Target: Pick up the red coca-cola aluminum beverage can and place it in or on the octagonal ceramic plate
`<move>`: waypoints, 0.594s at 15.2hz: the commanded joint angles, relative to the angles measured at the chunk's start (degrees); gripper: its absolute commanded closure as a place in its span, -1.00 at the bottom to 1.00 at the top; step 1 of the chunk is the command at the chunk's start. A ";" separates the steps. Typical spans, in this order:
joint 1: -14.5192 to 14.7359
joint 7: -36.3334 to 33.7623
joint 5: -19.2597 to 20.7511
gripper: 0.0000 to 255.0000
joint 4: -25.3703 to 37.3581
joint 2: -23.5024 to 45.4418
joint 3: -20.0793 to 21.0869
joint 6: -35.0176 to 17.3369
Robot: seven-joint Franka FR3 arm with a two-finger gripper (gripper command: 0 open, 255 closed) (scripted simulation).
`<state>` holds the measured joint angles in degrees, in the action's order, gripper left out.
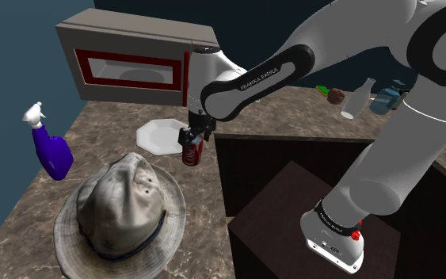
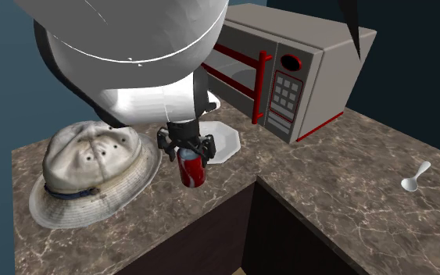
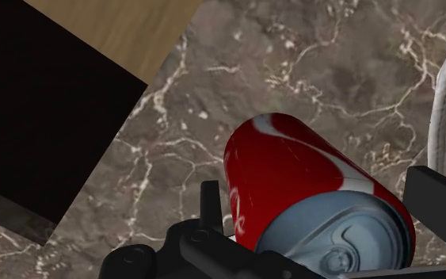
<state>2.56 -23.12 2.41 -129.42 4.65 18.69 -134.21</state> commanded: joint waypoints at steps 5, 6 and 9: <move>0.07 -0.25 0.25 -1.00 -0.18 0.51 0.00 -0.68; 0.07 -0.25 0.25 -1.00 -0.18 0.51 0.00 -0.68; 0.07 -0.25 0.25 1.00 -0.17 0.52 0.00 -0.68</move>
<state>2.64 -23.37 2.66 -129.58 5.15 18.70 -134.91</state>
